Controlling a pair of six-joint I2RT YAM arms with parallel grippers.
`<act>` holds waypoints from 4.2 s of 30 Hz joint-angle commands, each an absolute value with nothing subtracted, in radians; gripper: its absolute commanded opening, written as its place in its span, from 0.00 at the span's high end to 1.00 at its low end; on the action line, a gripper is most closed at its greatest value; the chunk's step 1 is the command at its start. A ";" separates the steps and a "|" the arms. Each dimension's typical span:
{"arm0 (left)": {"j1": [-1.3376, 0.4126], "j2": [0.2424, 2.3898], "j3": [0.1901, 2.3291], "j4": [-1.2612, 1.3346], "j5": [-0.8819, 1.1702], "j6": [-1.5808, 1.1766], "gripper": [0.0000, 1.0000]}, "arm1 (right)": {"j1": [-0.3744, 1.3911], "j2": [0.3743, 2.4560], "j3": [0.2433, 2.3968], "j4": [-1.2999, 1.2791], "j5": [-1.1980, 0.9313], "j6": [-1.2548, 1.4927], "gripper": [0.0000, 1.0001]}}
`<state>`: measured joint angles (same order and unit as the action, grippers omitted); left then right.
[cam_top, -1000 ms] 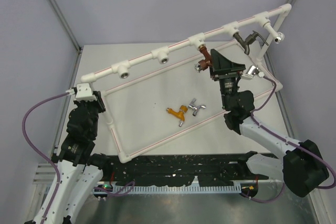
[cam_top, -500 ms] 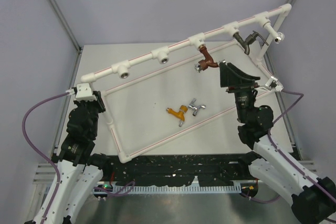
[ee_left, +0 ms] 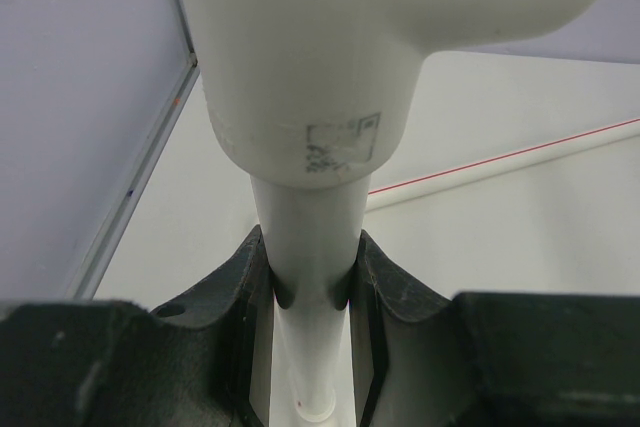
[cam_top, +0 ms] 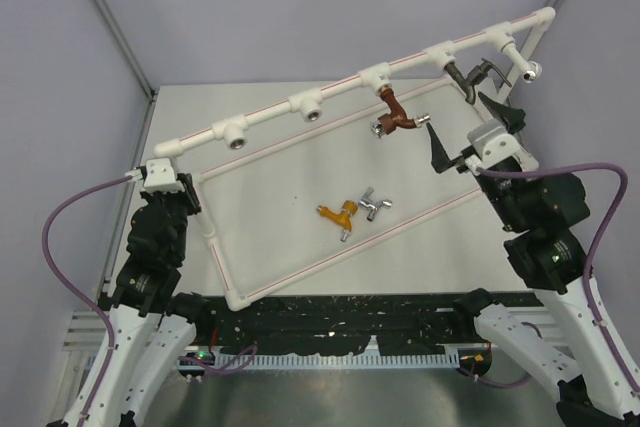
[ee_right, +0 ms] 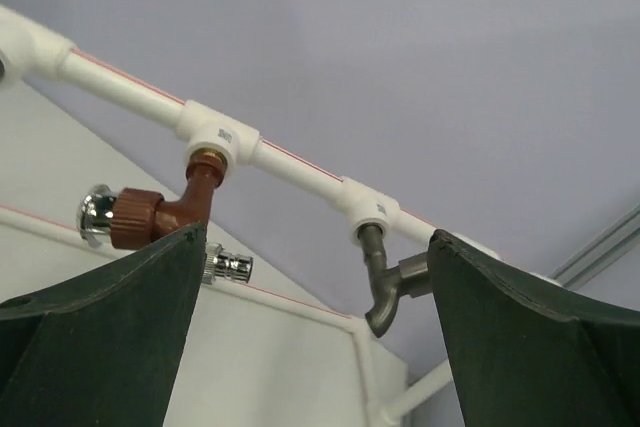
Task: Install the water faucets
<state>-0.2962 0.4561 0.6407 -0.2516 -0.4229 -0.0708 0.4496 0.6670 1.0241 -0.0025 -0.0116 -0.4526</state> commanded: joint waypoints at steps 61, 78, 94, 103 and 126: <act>-0.310 0.462 0.640 -0.314 -0.331 -0.054 1.00 | 0.543 1.071 0.693 0.948 0.377 1.068 0.95; -0.310 0.463 0.643 -0.316 -0.331 -0.049 1.00 | 0.491 0.873 0.569 0.964 0.301 0.591 0.05; -0.308 0.468 0.644 -0.316 -0.325 -0.045 1.00 | 0.489 0.701 0.884 0.097 0.015 -1.162 0.05; -0.310 0.466 0.643 -0.316 -0.327 -0.041 1.00 | 0.590 0.795 0.899 0.092 0.159 -1.721 0.05; -0.318 0.456 0.643 -0.314 -0.324 -0.038 1.00 | 0.640 0.980 0.882 0.313 0.218 -1.793 0.24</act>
